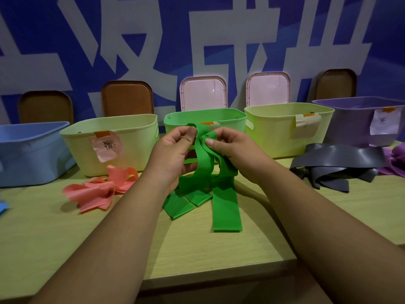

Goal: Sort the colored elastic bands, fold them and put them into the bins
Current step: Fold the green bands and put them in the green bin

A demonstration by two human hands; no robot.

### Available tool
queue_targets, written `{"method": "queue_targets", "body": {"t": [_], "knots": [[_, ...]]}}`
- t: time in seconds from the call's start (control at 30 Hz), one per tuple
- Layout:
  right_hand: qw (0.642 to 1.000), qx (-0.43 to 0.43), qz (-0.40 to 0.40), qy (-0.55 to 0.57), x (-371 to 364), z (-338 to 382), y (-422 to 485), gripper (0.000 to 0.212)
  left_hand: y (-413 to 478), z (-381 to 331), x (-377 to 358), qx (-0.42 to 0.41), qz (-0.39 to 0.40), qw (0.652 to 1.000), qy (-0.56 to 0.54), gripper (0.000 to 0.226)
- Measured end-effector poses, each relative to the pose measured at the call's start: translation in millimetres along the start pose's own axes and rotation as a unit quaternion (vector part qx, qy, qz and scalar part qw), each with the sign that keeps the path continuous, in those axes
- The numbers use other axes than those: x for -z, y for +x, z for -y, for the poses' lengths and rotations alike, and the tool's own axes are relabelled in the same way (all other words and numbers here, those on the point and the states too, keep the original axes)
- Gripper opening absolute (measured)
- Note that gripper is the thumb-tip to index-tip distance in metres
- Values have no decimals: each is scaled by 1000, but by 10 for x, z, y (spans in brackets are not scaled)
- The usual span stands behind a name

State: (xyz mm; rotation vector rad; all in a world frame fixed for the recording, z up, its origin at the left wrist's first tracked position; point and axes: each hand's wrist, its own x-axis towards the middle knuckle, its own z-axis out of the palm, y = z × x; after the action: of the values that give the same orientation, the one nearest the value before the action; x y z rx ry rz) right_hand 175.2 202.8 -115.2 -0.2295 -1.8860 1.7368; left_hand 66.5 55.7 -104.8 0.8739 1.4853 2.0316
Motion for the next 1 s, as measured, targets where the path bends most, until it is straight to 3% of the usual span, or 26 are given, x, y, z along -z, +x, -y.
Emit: {"method": "queue_targets", "body": {"t": [0.23,0.67,1.0], "knots": [[1000,-5,-2,18,-7,20,-11,20,-20,-35,5,-2,11,1000,-3,27],[1000,-2,3,9,14,-5,20,23,21,18,10,2,9,1000,-12,20],[1000,-5,20,14,-16,13,-14,15,113,88,13,-13,11,1000,-1,15]]}}
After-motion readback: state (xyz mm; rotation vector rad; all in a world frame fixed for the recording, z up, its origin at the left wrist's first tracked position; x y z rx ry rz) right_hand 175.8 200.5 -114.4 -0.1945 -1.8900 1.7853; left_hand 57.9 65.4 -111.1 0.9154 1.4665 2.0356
